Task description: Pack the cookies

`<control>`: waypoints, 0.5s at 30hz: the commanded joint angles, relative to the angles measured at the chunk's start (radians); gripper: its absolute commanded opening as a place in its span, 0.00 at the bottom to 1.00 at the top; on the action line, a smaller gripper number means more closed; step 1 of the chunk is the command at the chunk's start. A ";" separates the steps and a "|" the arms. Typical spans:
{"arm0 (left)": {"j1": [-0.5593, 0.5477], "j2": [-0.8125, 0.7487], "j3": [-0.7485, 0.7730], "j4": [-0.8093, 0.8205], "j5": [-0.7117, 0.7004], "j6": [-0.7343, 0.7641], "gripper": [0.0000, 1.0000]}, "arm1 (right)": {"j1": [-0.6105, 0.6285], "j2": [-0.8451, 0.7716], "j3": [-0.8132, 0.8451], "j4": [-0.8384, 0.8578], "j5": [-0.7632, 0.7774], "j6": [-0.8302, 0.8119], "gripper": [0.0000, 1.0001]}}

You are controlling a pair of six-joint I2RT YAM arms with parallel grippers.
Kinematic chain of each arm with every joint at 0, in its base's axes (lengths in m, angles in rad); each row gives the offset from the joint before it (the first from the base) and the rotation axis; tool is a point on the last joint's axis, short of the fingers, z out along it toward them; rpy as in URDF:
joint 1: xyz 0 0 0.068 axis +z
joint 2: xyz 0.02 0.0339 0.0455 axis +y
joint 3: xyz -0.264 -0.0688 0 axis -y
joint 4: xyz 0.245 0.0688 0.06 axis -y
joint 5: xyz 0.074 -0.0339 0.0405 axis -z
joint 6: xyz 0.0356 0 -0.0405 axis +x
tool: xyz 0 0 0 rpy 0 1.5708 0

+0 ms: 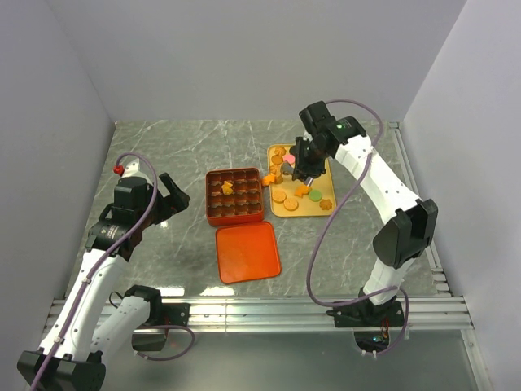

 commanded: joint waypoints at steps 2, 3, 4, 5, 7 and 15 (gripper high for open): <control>-0.004 -0.001 -0.001 0.026 0.015 0.015 0.99 | 0.025 -0.043 0.124 -0.027 0.026 -0.020 0.10; -0.004 -0.001 -0.001 0.026 0.015 0.015 0.99 | 0.030 -0.045 0.137 -0.041 0.028 -0.020 0.10; -0.004 -0.001 -0.001 0.026 0.015 0.015 0.99 | 0.034 -0.045 0.149 -0.049 0.028 -0.020 0.09; -0.004 -0.001 -0.001 0.026 0.015 0.015 0.99 | 0.048 -0.046 0.169 -0.055 0.028 -0.017 0.09; -0.006 -0.001 -0.001 0.026 0.015 0.015 0.99 | 0.063 -0.046 0.184 -0.070 0.028 -0.014 0.09; -0.004 -0.004 -0.001 0.026 0.014 0.014 0.99 | 0.172 -0.054 0.186 -0.069 0.028 0.014 0.09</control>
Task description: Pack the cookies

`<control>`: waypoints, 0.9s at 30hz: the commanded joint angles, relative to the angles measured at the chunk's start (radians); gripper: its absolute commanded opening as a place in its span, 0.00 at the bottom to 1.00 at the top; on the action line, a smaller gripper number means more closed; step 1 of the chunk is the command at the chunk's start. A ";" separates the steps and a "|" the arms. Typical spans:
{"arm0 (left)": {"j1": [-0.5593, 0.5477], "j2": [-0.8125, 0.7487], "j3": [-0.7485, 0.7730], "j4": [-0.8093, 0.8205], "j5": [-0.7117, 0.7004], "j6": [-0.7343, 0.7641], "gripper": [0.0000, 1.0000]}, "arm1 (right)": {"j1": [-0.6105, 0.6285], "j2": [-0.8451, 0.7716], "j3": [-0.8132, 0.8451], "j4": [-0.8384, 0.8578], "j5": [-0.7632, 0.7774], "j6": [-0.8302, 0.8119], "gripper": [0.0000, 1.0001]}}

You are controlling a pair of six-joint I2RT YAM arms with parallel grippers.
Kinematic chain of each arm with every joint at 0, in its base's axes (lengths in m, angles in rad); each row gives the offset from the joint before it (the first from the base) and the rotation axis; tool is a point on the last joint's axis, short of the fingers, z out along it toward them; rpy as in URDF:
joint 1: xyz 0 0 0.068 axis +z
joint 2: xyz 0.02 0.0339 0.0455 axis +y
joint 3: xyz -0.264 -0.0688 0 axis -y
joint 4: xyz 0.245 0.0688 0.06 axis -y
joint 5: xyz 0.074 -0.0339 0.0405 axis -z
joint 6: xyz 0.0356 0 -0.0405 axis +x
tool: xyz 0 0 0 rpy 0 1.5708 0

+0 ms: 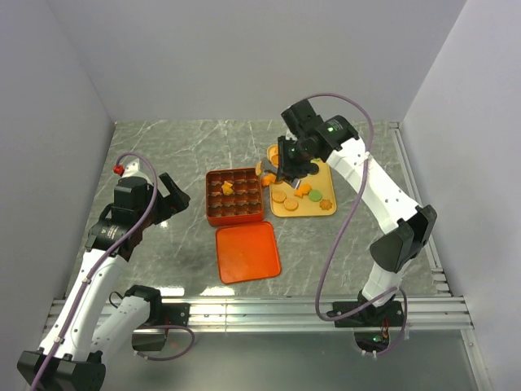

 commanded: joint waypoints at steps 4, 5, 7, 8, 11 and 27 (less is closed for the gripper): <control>-0.004 -0.006 -0.001 0.024 0.012 0.014 0.99 | 0.089 -0.032 0.012 0.004 0.034 0.010 0.08; -0.004 -0.006 -0.001 0.024 0.011 0.014 0.99 | 0.095 -0.023 0.009 0.007 0.045 0.005 0.08; -0.004 -0.006 -0.003 0.024 0.011 0.012 0.99 | 0.109 -0.012 0.004 0.008 0.056 0.000 0.08; -0.006 -0.007 -0.001 0.023 0.009 0.012 0.99 | 0.119 -0.002 -0.002 0.007 0.068 -0.007 0.08; -0.006 -0.010 -0.003 0.023 0.008 0.011 0.99 | 0.138 0.020 -0.005 0.004 0.103 -0.026 0.08; -0.006 -0.019 -0.001 0.018 -0.011 0.003 0.99 | 0.202 0.089 -0.036 0.008 0.252 -0.144 0.04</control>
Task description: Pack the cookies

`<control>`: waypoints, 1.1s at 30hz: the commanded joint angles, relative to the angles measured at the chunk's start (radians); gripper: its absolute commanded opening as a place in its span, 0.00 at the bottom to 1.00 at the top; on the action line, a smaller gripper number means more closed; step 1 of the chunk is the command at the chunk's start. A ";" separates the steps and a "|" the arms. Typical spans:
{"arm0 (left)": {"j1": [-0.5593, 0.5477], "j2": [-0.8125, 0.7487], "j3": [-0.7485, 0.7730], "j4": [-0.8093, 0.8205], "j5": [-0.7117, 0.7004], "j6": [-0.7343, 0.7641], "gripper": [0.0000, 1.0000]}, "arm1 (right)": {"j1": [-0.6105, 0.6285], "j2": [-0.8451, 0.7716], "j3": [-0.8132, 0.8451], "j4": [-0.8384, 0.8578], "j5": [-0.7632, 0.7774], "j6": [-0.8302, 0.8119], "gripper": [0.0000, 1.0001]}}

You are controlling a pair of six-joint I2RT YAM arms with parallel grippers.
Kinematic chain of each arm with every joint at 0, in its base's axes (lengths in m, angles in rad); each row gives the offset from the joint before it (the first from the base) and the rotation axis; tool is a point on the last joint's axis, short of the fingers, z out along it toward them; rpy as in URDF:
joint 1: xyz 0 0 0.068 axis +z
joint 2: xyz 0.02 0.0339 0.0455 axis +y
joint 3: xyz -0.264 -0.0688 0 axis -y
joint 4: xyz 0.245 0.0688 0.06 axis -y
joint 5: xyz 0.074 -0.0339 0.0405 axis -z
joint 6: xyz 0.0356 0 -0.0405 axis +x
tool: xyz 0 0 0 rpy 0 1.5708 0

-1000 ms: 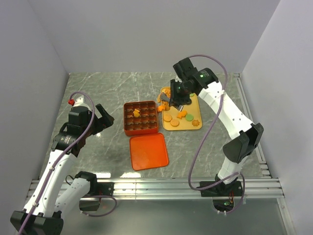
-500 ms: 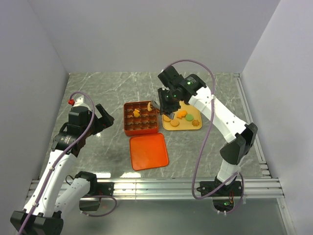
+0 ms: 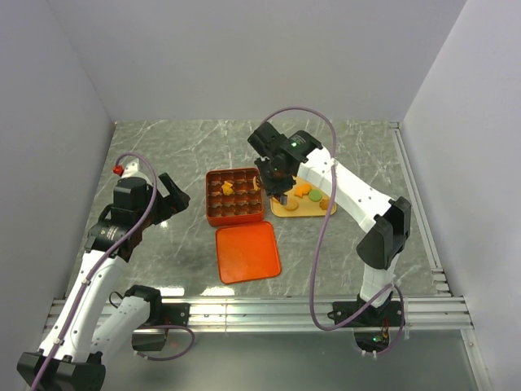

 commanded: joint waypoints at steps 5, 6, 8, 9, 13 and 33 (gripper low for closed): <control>-0.005 -0.015 -0.001 0.017 -0.014 0.002 0.99 | 0.045 0.019 -0.003 0.024 0.087 -0.072 0.03; -0.005 -0.014 -0.001 0.017 -0.014 0.002 0.99 | 0.048 0.022 -0.003 0.024 0.090 -0.078 0.03; -0.005 -0.012 -0.001 0.017 -0.015 0.001 0.99 | 0.055 0.026 -0.008 0.028 0.096 -0.092 0.03; -0.005 -0.012 -0.001 0.017 -0.017 0.000 0.99 | 0.055 0.026 -0.012 0.031 0.093 -0.101 0.03; -0.005 -0.012 -0.001 0.015 -0.020 -0.001 0.99 | 0.061 0.031 -0.029 0.044 0.081 -0.115 0.02; -0.005 -0.008 0.000 0.014 -0.023 -0.003 0.99 | 0.075 0.094 -0.077 0.079 0.035 -0.132 0.00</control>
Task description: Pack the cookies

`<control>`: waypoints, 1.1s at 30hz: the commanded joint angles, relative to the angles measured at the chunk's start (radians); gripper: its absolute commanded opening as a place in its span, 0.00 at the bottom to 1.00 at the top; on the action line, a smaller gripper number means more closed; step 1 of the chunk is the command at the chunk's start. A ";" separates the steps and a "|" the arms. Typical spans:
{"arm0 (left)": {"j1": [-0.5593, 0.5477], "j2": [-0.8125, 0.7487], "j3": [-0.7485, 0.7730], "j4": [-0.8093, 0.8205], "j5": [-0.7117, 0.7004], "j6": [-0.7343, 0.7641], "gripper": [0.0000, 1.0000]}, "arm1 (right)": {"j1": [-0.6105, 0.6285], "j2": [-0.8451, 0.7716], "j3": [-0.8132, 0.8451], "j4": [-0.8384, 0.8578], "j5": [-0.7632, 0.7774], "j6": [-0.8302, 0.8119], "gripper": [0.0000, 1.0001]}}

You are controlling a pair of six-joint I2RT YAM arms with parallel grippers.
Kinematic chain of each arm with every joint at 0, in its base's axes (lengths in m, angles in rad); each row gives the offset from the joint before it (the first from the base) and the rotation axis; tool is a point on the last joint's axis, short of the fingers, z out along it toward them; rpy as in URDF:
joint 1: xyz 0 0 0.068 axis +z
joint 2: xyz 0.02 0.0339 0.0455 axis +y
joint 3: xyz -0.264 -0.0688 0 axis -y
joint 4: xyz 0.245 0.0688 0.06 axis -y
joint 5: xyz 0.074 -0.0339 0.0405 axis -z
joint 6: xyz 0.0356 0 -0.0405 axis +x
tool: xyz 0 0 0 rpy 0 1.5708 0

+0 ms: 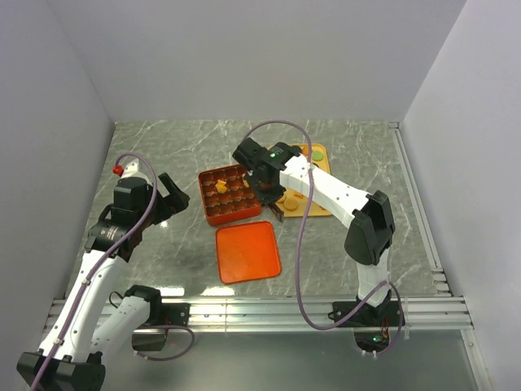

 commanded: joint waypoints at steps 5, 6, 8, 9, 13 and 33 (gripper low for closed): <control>-0.002 -0.009 0.000 0.015 -0.014 0.002 0.99 | 0.034 -0.003 -0.069 0.040 -0.030 0.004 0.00; -0.004 -0.009 0.000 0.015 -0.014 0.000 0.99 | 0.039 0.000 -0.080 0.042 -0.031 0.009 0.00; -0.004 -0.009 0.000 0.015 -0.014 0.002 0.99 | 0.043 0.004 -0.092 0.051 -0.031 0.013 0.00; -0.004 -0.009 0.000 0.015 -0.014 0.000 0.99 | 0.048 0.005 -0.098 0.053 -0.031 0.015 0.00; -0.004 -0.009 0.000 0.015 -0.014 0.002 0.99 | 0.051 0.011 -0.086 0.050 -0.028 0.013 0.00; -0.002 -0.009 -0.001 0.019 -0.007 0.005 0.99 | 0.056 0.019 0.196 -0.072 0.094 0.030 0.00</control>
